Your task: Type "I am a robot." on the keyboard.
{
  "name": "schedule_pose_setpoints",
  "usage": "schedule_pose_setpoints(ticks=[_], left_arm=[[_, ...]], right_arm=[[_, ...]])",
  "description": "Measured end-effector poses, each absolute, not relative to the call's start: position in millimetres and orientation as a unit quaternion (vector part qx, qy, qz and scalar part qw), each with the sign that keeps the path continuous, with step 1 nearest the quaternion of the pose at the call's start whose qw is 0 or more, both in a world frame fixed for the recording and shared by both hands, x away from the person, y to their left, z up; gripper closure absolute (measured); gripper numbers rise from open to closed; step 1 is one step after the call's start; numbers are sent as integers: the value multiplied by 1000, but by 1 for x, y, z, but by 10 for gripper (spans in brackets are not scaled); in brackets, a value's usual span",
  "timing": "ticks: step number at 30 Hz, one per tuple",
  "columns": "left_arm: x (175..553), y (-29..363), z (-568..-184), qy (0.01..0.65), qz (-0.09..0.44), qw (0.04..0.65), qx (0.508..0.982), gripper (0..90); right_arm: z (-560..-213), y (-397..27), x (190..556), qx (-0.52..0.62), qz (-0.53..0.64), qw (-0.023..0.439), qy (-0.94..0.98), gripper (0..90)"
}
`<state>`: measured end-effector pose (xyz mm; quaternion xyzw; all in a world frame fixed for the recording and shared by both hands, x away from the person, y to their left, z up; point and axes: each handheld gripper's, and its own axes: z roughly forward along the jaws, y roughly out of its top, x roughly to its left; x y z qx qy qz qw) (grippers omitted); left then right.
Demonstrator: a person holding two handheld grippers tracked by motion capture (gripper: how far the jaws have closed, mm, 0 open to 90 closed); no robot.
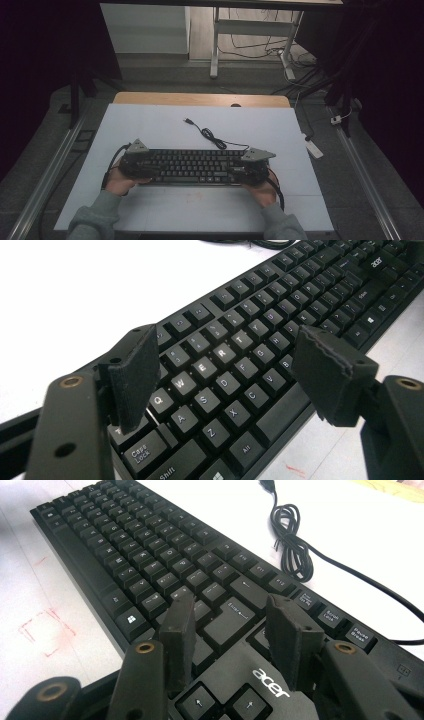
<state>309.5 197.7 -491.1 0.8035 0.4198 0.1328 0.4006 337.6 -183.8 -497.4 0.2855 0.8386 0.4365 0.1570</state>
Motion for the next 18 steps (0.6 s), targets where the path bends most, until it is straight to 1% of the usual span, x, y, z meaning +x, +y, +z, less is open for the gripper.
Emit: schedule_pose_setpoints(ticks=[7,13,16,18], left_arm=[[310,198,-491,420,129,401,804,268],[310,197,-491,416,129,401,806,263],[310,196,-491,414,128,400,807,260],[310,196,-492,413,128,400,808,258]], right_arm=[[-494,-181,338,280,443,155,837,553],[-490,-170,340,273,450,149,837,554],[-488,-158,341,265,450,145,840,565],[-487,-150,343,260,449,138,844,591]])
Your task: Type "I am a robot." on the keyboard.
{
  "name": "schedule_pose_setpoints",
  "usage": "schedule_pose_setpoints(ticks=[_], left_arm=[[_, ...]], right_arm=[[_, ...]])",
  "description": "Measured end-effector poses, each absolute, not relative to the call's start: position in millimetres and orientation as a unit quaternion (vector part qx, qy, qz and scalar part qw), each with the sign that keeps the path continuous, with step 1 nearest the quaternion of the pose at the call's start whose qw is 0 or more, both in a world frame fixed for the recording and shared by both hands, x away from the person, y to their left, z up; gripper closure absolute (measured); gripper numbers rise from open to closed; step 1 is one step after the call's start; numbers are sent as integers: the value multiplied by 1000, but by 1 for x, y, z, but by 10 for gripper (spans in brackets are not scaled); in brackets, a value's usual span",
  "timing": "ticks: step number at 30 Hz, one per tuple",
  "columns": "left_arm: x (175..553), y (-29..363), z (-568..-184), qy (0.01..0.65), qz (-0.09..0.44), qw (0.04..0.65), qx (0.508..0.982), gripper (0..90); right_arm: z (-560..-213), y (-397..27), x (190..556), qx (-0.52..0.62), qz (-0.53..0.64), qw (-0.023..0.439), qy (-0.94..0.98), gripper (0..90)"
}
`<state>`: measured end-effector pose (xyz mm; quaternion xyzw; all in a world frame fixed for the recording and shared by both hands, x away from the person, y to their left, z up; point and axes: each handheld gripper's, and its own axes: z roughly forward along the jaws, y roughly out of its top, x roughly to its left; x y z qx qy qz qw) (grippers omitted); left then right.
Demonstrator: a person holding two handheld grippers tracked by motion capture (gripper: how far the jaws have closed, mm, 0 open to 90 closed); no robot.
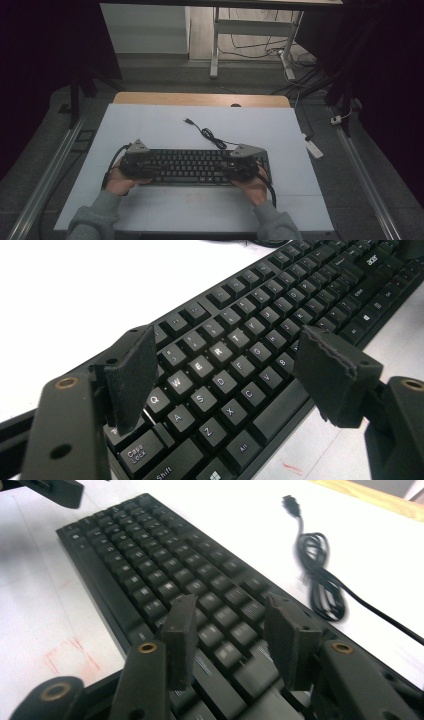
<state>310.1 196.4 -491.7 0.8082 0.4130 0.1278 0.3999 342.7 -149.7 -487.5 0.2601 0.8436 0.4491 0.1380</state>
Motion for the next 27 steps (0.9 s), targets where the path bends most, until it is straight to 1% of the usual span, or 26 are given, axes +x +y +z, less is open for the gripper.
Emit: schedule_pose_setpoints(ticks=[2,4,6,7,16,27], left_arm=[[310,196,-492,415,127,399,808,256],[310,197,-492,414,127,399,808,256],[310,197,-492,414,128,399,808,257],[310,197,-492,414,127,399,809,257],[309,196,-492,410,128,396,811,257],[309,195,-493,410,128,395,812,255]], right_arm=[[-487,-141,344,255,445,131,848,637],[-487,-133,347,249,443,120,853,710],[-488,-126,348,239,435,107,861,838],[-489,-123,349,232,431,98,867,886],[-501,-97,349,207,390,73,894,896],[-510,-95,351,215,365,67,903,896]])
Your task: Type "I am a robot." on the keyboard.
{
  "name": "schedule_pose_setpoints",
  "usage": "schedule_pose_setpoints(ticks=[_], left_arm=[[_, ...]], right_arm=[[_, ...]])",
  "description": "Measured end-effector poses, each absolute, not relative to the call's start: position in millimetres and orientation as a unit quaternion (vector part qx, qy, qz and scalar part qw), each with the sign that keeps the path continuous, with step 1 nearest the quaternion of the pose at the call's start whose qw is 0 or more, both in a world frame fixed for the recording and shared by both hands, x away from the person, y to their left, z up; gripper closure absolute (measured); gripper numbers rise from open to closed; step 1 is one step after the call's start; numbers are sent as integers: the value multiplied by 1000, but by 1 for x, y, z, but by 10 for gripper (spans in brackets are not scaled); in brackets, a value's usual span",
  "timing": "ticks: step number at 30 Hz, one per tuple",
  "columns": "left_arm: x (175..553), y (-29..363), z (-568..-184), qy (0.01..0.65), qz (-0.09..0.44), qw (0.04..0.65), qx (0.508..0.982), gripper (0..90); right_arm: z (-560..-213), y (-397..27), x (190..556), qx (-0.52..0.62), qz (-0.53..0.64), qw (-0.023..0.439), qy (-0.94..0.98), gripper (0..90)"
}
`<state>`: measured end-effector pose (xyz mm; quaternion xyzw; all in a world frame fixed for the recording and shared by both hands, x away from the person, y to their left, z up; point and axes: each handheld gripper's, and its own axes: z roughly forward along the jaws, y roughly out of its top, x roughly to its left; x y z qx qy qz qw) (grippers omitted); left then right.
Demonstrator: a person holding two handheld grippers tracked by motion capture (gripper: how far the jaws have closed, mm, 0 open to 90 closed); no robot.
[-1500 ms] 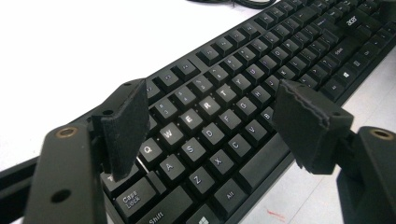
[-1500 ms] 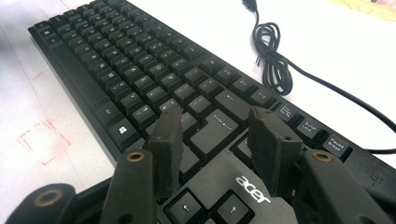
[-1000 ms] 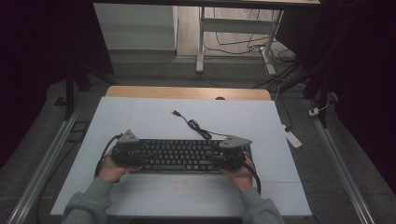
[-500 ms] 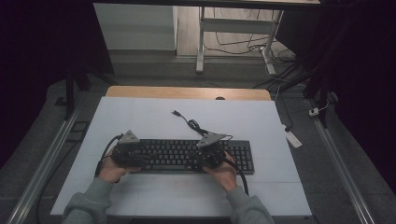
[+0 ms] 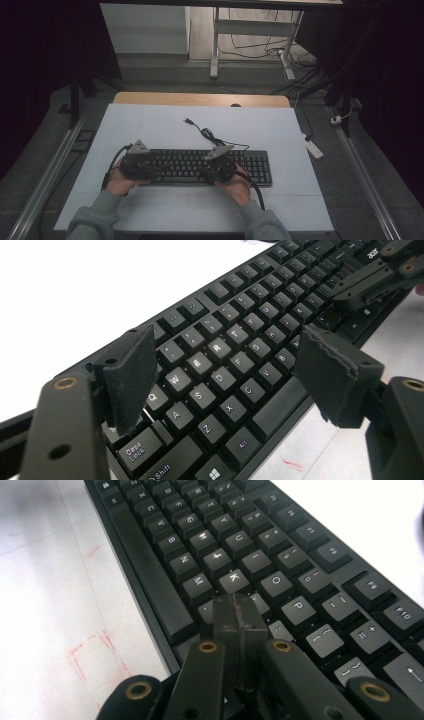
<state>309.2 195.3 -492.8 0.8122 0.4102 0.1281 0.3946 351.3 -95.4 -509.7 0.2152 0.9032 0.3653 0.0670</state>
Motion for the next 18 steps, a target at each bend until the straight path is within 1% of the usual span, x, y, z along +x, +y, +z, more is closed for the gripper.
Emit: schedule_pose_setpoints(ticks=[12,13,18], left_arm=[[309,196,-492,409,130,395,812,252],[309,196,-492,409,130,395,812,253],[309,197,-492,409,130,395,812,252]], right_arm=[[-510,-97,351,216,376,67,899,894],[-509,-98,350,216,383,68,896,881],[-500,-107,348,224,412,91,879,719]])
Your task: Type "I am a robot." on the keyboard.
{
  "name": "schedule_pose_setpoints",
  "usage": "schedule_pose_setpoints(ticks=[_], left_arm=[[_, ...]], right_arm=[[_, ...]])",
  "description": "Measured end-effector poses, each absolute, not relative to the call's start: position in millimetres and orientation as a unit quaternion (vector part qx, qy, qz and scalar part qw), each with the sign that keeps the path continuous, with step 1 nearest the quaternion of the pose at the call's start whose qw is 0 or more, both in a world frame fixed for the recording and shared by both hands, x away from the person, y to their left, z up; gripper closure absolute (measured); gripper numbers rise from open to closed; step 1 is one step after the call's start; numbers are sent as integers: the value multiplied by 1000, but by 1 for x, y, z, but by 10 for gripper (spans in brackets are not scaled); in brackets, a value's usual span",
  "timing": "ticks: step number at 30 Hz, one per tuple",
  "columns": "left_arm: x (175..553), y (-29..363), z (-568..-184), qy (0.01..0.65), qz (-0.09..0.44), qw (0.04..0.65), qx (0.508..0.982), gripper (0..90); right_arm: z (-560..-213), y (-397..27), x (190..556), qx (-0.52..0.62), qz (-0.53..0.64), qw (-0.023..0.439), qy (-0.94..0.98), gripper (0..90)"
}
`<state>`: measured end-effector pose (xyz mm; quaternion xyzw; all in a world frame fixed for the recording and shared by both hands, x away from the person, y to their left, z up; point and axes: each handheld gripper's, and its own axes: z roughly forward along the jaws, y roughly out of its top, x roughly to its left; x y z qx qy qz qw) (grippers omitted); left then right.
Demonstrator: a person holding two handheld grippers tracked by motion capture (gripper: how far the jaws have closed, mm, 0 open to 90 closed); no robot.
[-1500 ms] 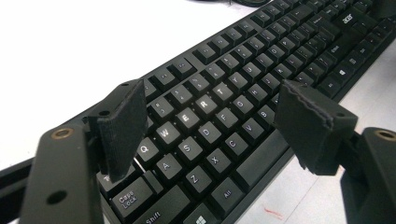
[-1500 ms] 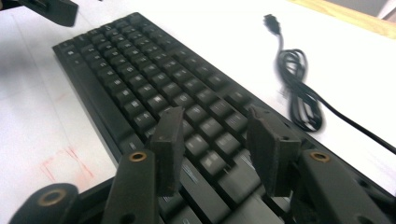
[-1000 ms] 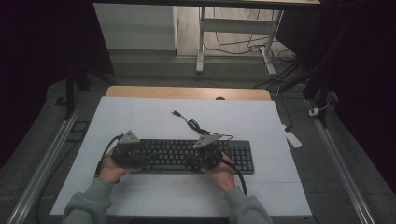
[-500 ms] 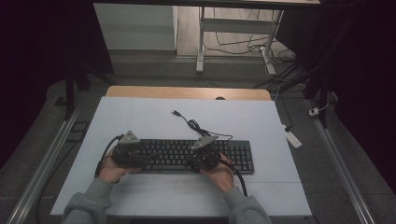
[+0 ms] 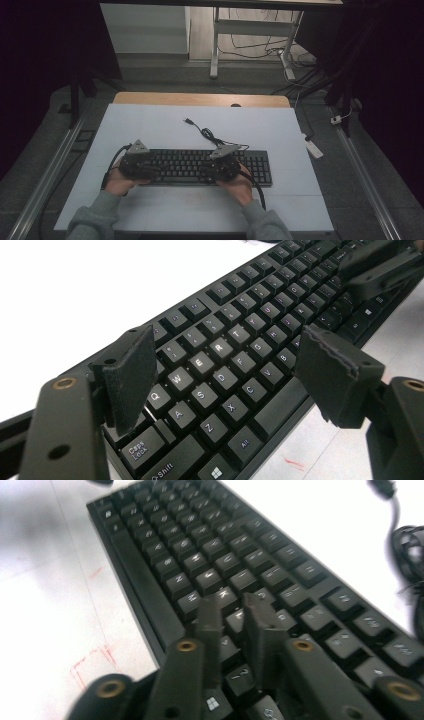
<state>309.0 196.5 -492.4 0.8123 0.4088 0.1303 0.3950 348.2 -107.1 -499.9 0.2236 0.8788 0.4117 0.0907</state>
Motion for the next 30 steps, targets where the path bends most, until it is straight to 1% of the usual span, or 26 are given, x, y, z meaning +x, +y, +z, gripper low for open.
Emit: schedule_pose_setpoints(ticks=[3,6,11,20,30], left_arm=[[309,196,-492,408,131,395,813,251],[309,195,-493,408,130,394,813,251],[309,195,-493,405,131,392,816,250],[306,196,-493,407,134,392,814,250],[292,203,-497,411,138,386,814,250]], right_arm=[[-498,-115,347,228,417,104,874,646],[-497,-124,346,233,421,112,869,597],[-496,-135,345,242,428,121,863,553],[-492,-158,338,253,434,146,852,534],[-489,-204,323,276,434,176,839,528]])
